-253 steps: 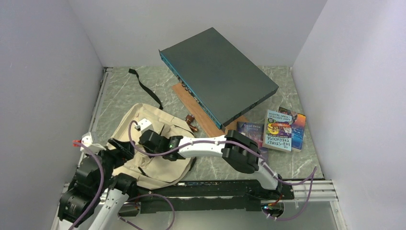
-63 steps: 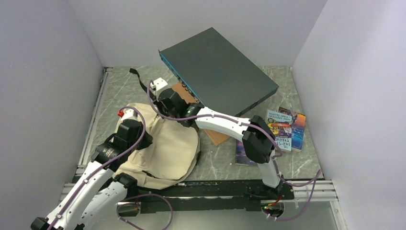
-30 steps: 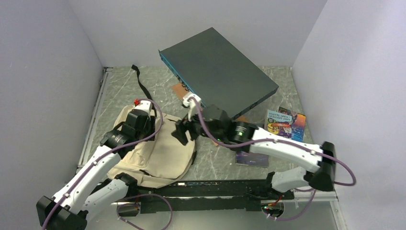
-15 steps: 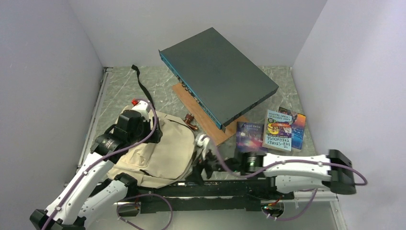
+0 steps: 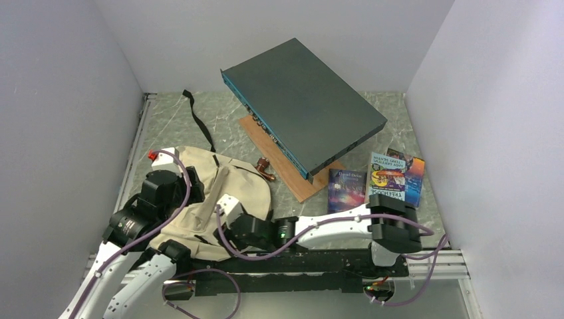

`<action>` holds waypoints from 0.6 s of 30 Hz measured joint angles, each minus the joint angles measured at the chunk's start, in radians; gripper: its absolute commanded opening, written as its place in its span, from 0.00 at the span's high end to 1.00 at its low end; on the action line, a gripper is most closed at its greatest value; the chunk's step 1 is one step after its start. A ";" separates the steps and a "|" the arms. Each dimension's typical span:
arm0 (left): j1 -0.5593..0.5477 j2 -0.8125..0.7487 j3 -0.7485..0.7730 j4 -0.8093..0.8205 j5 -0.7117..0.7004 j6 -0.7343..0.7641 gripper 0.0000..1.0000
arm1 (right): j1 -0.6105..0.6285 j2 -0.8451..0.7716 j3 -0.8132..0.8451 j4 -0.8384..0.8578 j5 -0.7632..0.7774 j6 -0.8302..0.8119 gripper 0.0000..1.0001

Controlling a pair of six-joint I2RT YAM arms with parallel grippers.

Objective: Pack the student bag
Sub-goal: Unzip the student bag at the center of the board.

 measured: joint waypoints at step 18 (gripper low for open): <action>0.003 -0.145 -0.076 -0.018 -0.153 -0.073 0.01 | 0.043 0.275 0.248 0.027 0.016 -0.087 0.57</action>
